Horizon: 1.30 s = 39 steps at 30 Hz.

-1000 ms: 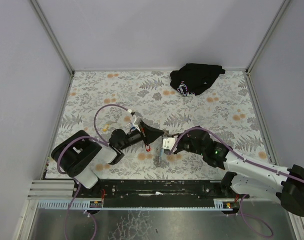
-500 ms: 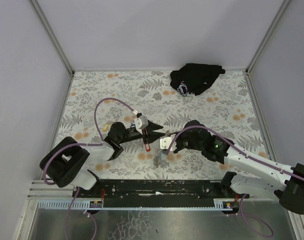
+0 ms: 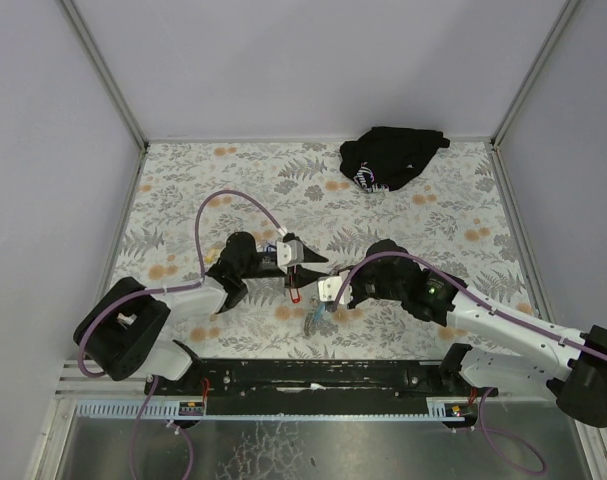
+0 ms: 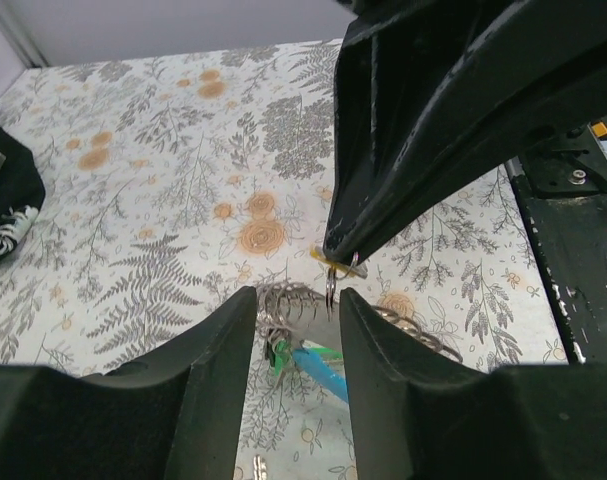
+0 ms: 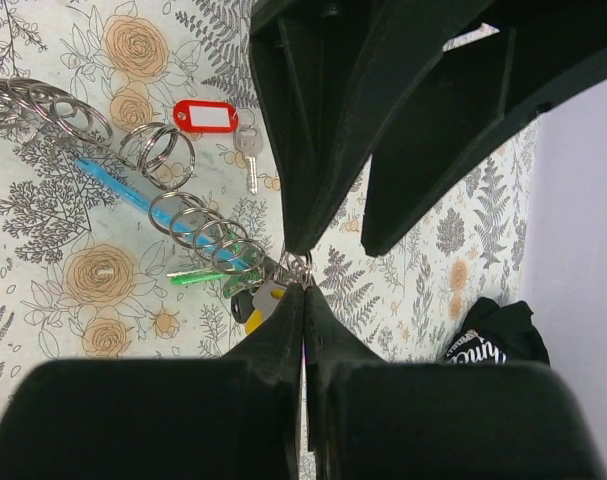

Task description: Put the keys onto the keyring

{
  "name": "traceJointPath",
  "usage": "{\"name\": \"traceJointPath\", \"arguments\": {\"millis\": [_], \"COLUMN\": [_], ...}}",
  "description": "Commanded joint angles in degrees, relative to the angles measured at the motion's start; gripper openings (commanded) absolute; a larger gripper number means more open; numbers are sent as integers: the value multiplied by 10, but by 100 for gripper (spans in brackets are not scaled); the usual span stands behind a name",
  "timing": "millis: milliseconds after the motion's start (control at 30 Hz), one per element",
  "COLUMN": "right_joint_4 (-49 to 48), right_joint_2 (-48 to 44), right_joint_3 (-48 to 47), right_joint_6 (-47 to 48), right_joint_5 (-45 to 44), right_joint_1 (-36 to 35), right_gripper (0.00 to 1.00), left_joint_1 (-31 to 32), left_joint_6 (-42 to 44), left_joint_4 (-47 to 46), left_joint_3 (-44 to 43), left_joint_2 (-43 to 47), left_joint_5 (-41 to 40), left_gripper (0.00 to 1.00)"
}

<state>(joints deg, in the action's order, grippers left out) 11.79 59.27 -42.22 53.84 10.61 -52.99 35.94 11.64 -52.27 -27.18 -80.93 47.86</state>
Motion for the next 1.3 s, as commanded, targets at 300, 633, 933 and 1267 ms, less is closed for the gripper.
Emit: {"name": "traceJointPath", "arguments": {"millis": [300,633,933,1267], "right_joint_4": [-12,-13,-12,-2], "right_joint_2": [3,4,1,-31], "right_joint_3": [-35,-36,-39,-11], "right_joint_6": [11,11,10,-14], "right_joint_5": [17,19,22,-15], "right_joint_1": [-7,-7,-7,-7], "right_gripper": [0,0,0,0], "left_joint_1": [-2,-1,2,0], "left_joint_6": [24,33,34,-34], "left_joint_4": [34,58,67,2], "left_joint_3": [-42,-54,-62,-44], "left_joint_2": [-24,-32,-41,-42], "left_joint_5": [63,70,69,12], "left_gripper": [32,31,12,0]}}
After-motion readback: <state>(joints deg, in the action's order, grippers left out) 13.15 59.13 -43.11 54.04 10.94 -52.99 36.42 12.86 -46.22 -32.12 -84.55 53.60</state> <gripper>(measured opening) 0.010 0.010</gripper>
